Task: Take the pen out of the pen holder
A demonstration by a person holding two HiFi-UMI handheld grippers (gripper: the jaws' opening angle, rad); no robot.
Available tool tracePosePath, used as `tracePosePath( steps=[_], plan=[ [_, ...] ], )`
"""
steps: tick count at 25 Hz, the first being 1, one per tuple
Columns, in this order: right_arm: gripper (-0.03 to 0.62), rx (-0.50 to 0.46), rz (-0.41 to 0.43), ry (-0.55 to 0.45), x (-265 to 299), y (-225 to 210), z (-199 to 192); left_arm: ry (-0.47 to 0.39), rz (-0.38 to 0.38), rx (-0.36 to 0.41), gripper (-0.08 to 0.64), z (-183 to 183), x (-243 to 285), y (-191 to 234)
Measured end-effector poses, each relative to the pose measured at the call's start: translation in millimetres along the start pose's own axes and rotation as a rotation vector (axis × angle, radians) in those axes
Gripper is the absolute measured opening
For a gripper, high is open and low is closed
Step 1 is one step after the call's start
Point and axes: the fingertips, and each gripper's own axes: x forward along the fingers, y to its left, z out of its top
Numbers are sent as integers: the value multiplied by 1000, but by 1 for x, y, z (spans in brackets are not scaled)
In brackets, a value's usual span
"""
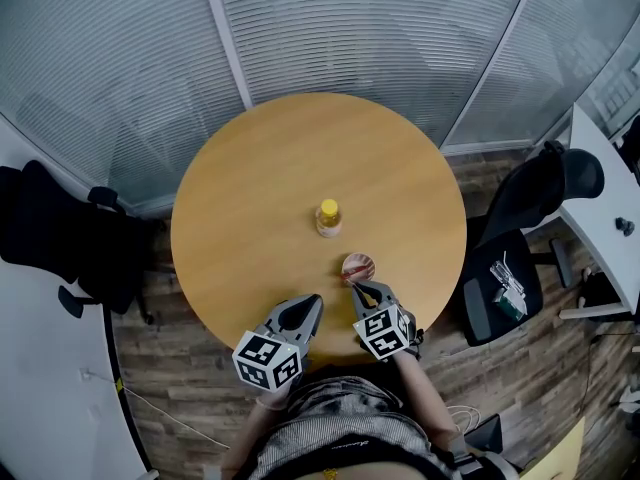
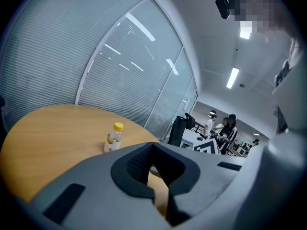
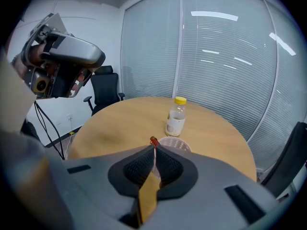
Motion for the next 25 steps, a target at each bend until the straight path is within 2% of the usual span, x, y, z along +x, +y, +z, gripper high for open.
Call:
tracePosePath(
  steps=[9,14,17,25],
  plan=[
    [26,-54,-3,3,15,6,5,0,7,-10,5,-2,-3,8],
    [31,-126,-8,17,24,10,9,-4,11,-19,5,-2,-4,11],
    [100,-155,-19,26,30,10,10,-3,14,-25,5,-4,-5,13],
    [117,-203,-45,63,51,8,11,2,32,-42,5,-8,-13,22]
  ],
)
